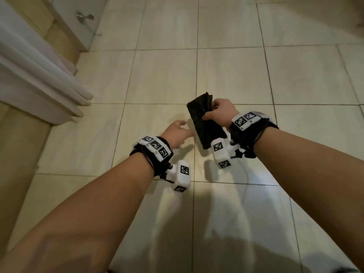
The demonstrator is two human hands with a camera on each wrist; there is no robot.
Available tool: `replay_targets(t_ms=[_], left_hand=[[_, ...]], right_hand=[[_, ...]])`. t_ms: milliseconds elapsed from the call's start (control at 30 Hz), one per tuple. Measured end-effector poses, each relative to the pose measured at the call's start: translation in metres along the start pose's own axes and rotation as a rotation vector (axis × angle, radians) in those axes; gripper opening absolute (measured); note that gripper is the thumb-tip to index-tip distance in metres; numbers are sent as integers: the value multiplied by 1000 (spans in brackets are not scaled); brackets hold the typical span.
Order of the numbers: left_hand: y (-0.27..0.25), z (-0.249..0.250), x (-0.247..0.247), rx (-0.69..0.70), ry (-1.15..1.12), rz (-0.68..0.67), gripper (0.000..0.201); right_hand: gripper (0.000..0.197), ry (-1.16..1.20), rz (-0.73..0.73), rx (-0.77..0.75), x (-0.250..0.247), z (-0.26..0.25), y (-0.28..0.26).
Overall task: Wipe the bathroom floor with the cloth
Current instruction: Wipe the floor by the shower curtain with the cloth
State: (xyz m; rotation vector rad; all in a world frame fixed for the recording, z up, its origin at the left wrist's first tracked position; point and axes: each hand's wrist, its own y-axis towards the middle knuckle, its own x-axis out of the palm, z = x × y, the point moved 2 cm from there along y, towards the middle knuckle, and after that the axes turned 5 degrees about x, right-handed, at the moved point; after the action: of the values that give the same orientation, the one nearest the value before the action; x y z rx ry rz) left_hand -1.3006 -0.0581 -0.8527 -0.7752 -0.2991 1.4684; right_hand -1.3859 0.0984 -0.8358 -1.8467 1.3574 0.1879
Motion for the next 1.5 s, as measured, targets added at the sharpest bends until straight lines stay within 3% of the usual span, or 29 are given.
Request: replay_targets(t_ms=[133,300,533,700,933,1167,1300,1433,1500], left_hand=[[-3,-11,-29,-12,-216,-123,28],[-23,0,-51,64,-288,-223,28],[-18,-38,-82,66,-211,-12,36],[-36,-50,-81,158,-134,219,26],[-34,-48,-68,174,-6,250,31],[-23,-63,-32,131,22,150,34],[-15,-57,-15,212,283,210,24],[-18,-38,-14,374,801,363,18],[-19,-39,-8,423,1001,363,21]], right_hand=[[29,110,56,116,29,-20,-26],[33,296,91,197,49,-44,-60],[31,358,-102,142,101,-45,-47],[26,434,-190,178,112,-23,-58],[24,405,-242,174,87,-6,-61],[35,408,-117,268,54,42,-58],[39,291,-46,277,40,79,-51],[39,264,17,271,32,100,-44],[39,252,32,263,31,105,-42]])
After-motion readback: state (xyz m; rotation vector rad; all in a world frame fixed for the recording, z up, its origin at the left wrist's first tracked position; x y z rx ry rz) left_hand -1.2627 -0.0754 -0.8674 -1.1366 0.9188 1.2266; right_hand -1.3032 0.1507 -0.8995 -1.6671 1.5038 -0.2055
